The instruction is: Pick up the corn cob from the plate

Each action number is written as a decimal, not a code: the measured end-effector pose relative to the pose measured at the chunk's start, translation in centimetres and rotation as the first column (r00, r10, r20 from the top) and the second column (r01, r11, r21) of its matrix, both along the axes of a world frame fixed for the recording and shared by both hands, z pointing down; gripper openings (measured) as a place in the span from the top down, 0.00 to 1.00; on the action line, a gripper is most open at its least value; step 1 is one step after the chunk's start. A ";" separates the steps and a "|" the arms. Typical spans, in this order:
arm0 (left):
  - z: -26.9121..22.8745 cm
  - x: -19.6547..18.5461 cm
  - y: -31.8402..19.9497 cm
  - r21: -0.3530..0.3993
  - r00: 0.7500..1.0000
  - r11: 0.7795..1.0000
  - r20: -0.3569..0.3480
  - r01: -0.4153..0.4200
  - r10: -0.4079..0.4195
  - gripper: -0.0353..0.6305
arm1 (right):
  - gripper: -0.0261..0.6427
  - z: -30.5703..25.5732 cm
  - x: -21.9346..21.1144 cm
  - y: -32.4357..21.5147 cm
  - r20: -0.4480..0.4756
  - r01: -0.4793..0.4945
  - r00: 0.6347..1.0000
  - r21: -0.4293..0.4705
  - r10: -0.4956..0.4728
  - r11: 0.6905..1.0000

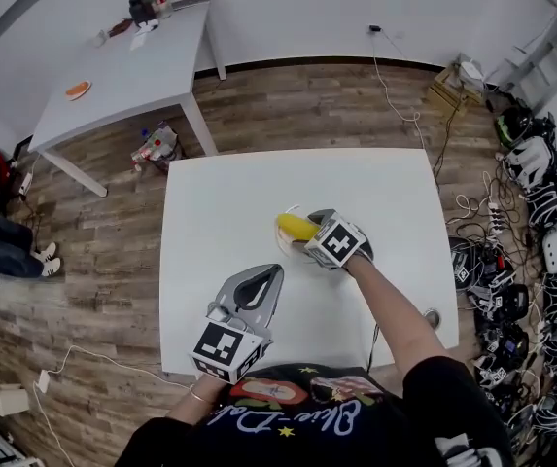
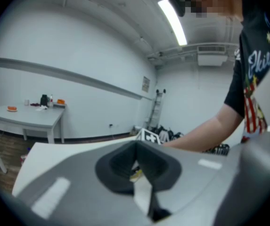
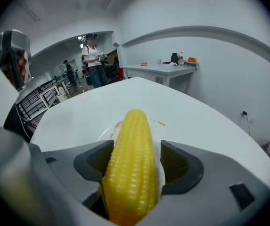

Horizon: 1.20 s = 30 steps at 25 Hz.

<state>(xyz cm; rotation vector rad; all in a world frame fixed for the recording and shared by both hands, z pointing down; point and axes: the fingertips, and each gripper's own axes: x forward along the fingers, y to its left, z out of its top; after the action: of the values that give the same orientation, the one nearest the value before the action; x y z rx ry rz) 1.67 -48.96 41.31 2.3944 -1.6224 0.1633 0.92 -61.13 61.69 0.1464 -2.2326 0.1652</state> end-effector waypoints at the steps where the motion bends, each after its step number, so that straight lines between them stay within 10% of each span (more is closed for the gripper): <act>1: 0.0 -0.2 -0.1 0.001 1.000 1.000 -0.006 0.003 -0.003 0.95 | 0.53 0.1 0.0 0.1 -0.003 0.007 1.000 0.006 -0.007 1.000; 10: 0.3 -0.5 -0.1 -0.011 1.000 1.000 0.007 -0.001 0.001 0.95 | 0.56 -1.8 0.4 -0.4 0.094 -0.136 0.986 -0.014 0.137 0.991; 16: -0.2 -1.3 0.4 0.017 1.000 1.000 0.012 0.011 -0.011 0.95 | 0.56 -9.4 3.1 0.3 0.473 -0.387 0.757 -0.233 0.452 0.892; 21: -0.8 -1.8 0.7 0.045 1.000 0.999 0.022 0.015 -0.016 0.95 | 0.56 -16.6 5.3 3.2 0.684 -0.417 0.557 -0.261 0.472 0.871; 30: -1.5 -1.8 1.7 0.073 0.999 0.997 0.034 0.002 -0.005 0.95 | 0.56 -21.5 7.3 7.5 0.776 -0.438 0.486 -0.182 0.402 0.881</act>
<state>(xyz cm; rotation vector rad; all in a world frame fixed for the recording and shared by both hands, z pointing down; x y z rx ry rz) -0.10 -47.30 39.81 2.4554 -1.6755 0.1482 8.26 -53.65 40.16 0.8011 -3.0751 0.5514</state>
